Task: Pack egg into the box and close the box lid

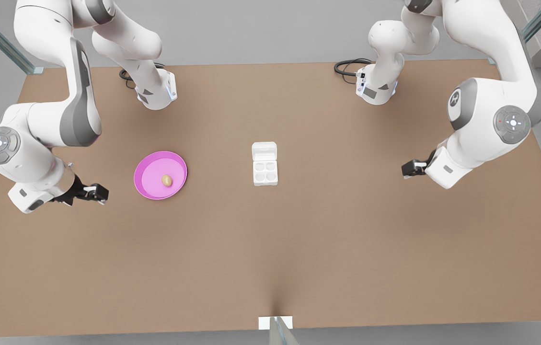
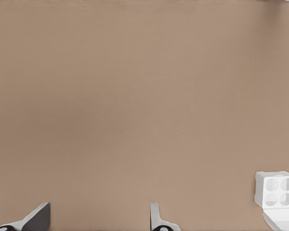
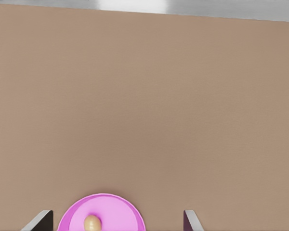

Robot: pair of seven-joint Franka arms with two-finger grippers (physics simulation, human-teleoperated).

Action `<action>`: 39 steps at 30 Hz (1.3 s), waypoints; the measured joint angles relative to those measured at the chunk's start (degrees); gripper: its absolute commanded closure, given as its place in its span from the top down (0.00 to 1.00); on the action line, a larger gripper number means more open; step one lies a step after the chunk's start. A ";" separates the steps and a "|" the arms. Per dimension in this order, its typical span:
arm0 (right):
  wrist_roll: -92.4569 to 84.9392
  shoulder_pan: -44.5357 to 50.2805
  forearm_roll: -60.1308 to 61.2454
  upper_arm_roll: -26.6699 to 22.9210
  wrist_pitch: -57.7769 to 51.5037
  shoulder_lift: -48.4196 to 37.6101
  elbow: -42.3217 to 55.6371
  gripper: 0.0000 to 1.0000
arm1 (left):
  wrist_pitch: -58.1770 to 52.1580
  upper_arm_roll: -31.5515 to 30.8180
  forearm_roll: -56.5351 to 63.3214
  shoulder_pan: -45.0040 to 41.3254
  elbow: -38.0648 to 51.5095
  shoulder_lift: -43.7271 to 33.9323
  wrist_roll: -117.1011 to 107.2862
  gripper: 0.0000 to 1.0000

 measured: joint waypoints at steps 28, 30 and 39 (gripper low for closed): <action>12.00 1.83 -2.11 10.37 22.16 1.98 -38.24 1.00 | 1.57 0.14 0.40 1.28 -0.61 0.26 -2.13 1.00; 13.51 2.39 -4.47 10.44 24.39 2.63 -38.49 1.00 | 1.57 0.15 0.41 1.39 -0.56 0.28 -2.19 1.00; 18.18 3.35 -10.75 11.21 31.44 3.40 -42.69 1.00 | 1.70 0.16 0.64 1.64 -0.50 0.46 -2.31 1.00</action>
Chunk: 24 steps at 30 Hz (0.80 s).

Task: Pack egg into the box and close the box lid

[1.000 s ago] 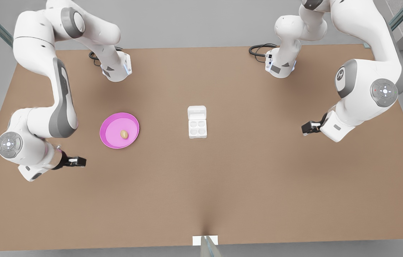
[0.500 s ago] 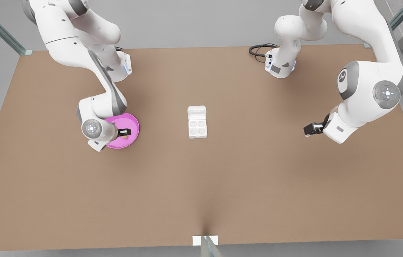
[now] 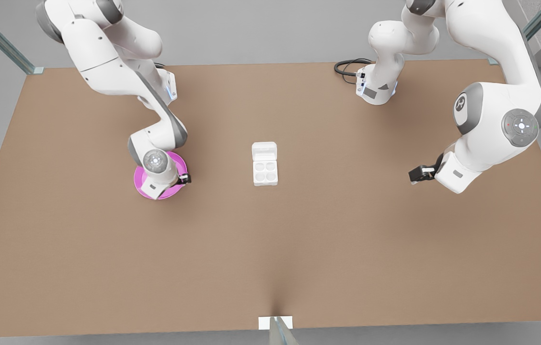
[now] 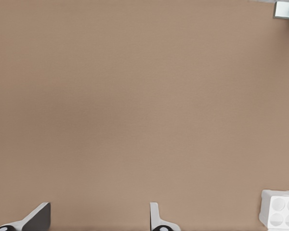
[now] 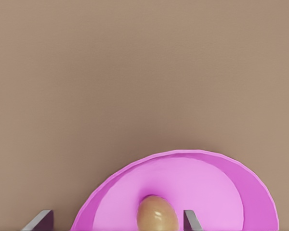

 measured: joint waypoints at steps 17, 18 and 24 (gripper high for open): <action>2.68 -13.47 -1.42 12.18 4.65 -1.79 -7.80 1.00 | 0.17 -0.01 0.39 -0.05 -0.05 0.18 -0.09 1.00; 2.83 -13.63 -1.41 12.37 4.83 -2.09 -8.45 1.00 | 0.18 -0.01 0.39 -0.06 -0.05 0.18 -0.09 1.00; 3.47 -15.33 -1.40 12.64 5.48 -4.48 -12.41 1.00 | 0.21 0.01 0.39 -0.07 -0.05 0.18 -0.11 1.00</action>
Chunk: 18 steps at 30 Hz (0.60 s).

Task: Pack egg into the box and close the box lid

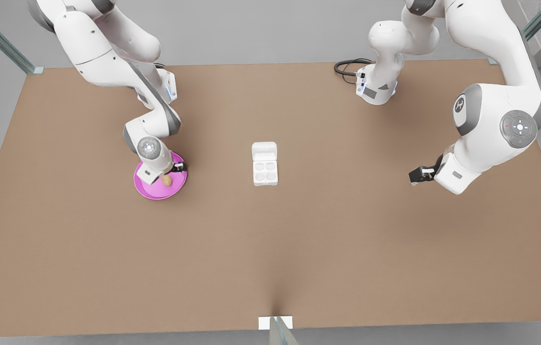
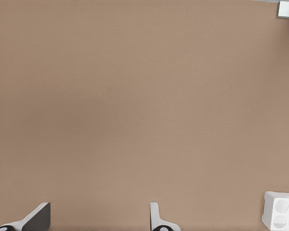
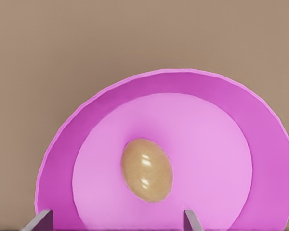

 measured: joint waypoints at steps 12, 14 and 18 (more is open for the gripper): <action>-4.17 -4.85 -3.12 0.02 4.97 3.09 -0.39 1.00 | 0.01 -0.02 0.41 -0.08 0.01 0.00 0.01 1.00; -4.75 -4.89 -3.31 0.02 5.53 3.44 -0.39 1.00 | -0.01 -0.02 0.46 -0.07 -0.03 0.00 0.00 1.00; -5.73 -4.90 -3.57 0.02 6.23 4.58 -0.38 1.00 | -0.02 -0.02 0.51 -0.18 -0.06 0.00 -0.01 1.00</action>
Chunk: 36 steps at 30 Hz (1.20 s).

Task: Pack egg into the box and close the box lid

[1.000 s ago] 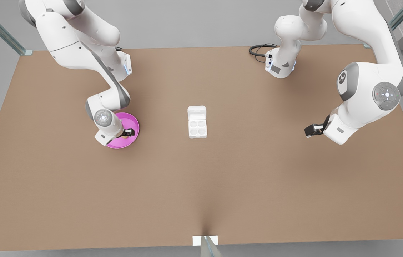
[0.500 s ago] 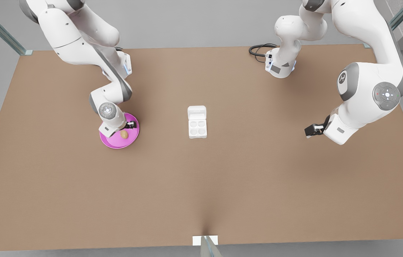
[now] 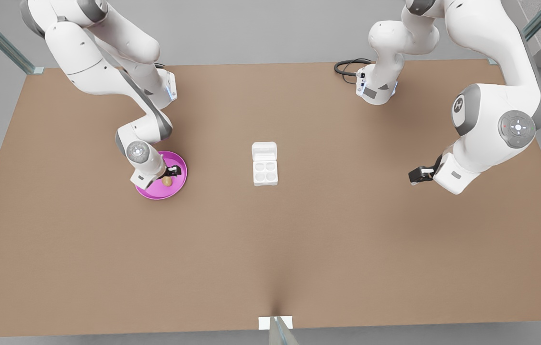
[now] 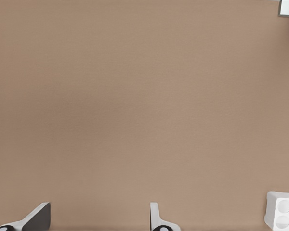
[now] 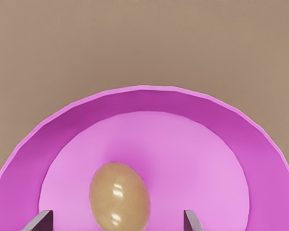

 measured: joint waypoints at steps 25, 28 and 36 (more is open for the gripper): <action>-2.70 -0.51 -1.84 -0.18 2.05 2.76 0.51 0.65 | -3.23 -0.77 2.66 -0.39 -11.06 -18.39 3.02 1.00; -2.89 -0.80 -2.09 -0.21 2.15 2.76 0.45 0.55 | -3.29 -0.78 2.71 -0.09 -11.07 -18.34 3.32 1.00; -3.61 -0.88 -2.15 -0.17 2.20 2.27 0.43 0.47 | -3.39 -0.78 2.75 -0.18 -11.07 -18.39 3.91 1.00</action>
